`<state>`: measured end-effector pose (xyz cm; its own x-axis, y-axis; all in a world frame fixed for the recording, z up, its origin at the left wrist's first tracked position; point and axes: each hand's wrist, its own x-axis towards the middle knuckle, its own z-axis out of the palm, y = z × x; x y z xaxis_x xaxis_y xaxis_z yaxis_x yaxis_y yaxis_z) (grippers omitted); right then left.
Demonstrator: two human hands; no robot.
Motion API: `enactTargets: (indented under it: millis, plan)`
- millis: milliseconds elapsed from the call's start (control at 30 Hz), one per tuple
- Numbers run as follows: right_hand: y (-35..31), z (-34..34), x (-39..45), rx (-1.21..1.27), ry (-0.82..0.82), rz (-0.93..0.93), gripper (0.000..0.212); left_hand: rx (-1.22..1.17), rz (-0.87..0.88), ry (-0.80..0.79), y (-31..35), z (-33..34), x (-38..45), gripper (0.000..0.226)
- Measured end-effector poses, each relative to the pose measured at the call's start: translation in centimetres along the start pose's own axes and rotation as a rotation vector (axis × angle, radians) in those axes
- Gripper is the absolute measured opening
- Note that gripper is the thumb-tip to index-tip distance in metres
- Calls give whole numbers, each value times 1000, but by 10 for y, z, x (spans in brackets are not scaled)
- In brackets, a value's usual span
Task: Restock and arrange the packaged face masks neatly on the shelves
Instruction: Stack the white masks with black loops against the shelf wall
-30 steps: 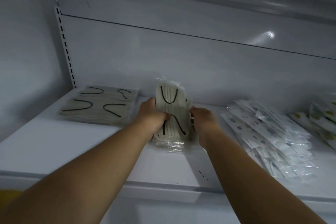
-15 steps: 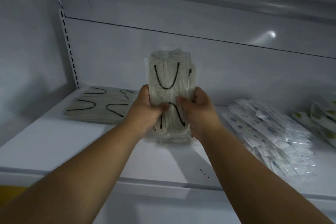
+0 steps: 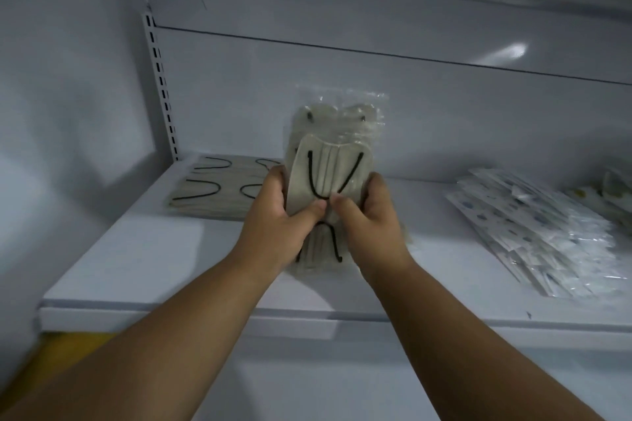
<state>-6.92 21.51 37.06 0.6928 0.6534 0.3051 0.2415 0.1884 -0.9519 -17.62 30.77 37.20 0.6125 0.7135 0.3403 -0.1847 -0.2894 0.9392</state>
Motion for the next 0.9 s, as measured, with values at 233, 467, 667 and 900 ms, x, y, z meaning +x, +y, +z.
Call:
enactTargets:
  millis: [233,467,667,900]
  plan:
    - [9,0,-17,-138,-11,74,24,7,-75,12,-9,-9,0,29]
    - [2,-4,-16,157,-70,200,12,-662,-208,167,-2,-33,1,36]
    - [-6,0,4,385,-51,172,17,-675,-119,366,-7,-99,-6,54]
    - [7,19,0,177,-116,189,13,292,-365,113,-15,-143,-28,46]
